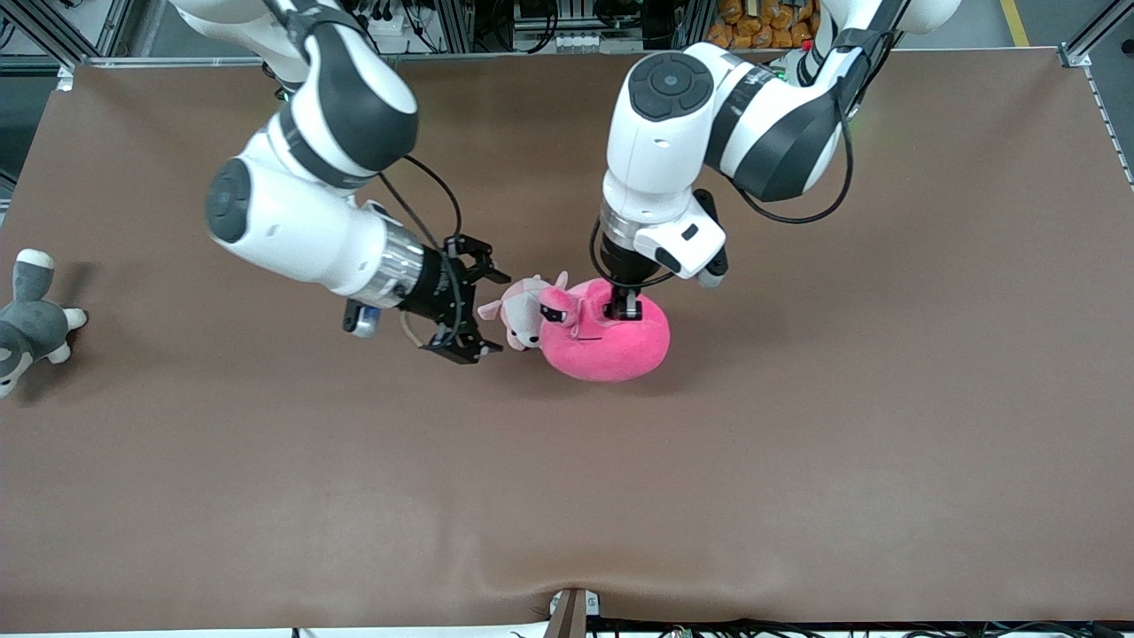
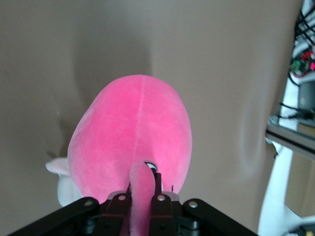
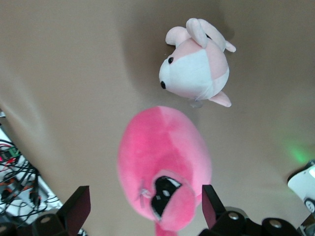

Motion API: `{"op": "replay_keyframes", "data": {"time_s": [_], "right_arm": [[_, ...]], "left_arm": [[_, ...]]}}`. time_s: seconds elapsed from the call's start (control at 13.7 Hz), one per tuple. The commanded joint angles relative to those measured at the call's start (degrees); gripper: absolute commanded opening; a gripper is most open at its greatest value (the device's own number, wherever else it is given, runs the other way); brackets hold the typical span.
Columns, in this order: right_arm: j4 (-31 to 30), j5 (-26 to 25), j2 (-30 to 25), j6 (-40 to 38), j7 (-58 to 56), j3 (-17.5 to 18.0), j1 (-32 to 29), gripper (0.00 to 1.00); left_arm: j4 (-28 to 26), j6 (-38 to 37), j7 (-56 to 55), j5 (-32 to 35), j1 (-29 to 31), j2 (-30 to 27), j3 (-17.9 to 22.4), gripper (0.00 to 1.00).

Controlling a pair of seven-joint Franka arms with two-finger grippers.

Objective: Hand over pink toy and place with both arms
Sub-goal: 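Grasp the pink toy with the right gripper beside the left gripper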

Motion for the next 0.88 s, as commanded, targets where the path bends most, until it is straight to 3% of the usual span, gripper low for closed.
{"op": "replay_keyframes", "data": {"time_s": [0.0,0.22,0.29,0.37,0.51,0.8], "right_arm": [[0.7,-1.4,1.9,1.4,2.3,-0.7,2.9,1.0],[0.0,-1.5,1.9,0.9,2.9,-0.6,3.5,1.0],[0.1,-1.5,1.9,0.8,2.8,-0.7,3.7,0.73],[0.6,-1.7,1.9,0.9,2.4,-0.6,3.7,0.33],[0.8,-1.2,1.9,0.9,2.5,-0.6,2.7,0.0],[0.8,-1.7,1.4,0.6,3.3,-0.9,2.4,0.0]], "left_arm": [[2.5,3.9,-2.6,1.1,-1.3,1.3,0.8,0.0],[2.5,5.8,-4.3,1.2,-2.5,1.4,0.8,0.0],[2.5,5.8,-4.3,1.1,-2.6,1.4,0.8,0.0],[2.5,5.8,-4.3,1.1,-2.8,1.4,0.8,0.0],[2.5,5.8,-4.3,1.2,-2.8,1.4,0.8,0.0],[2.4,5.8,-4.3,1.2,-2.8,1.3,0.8,0.0]]}}
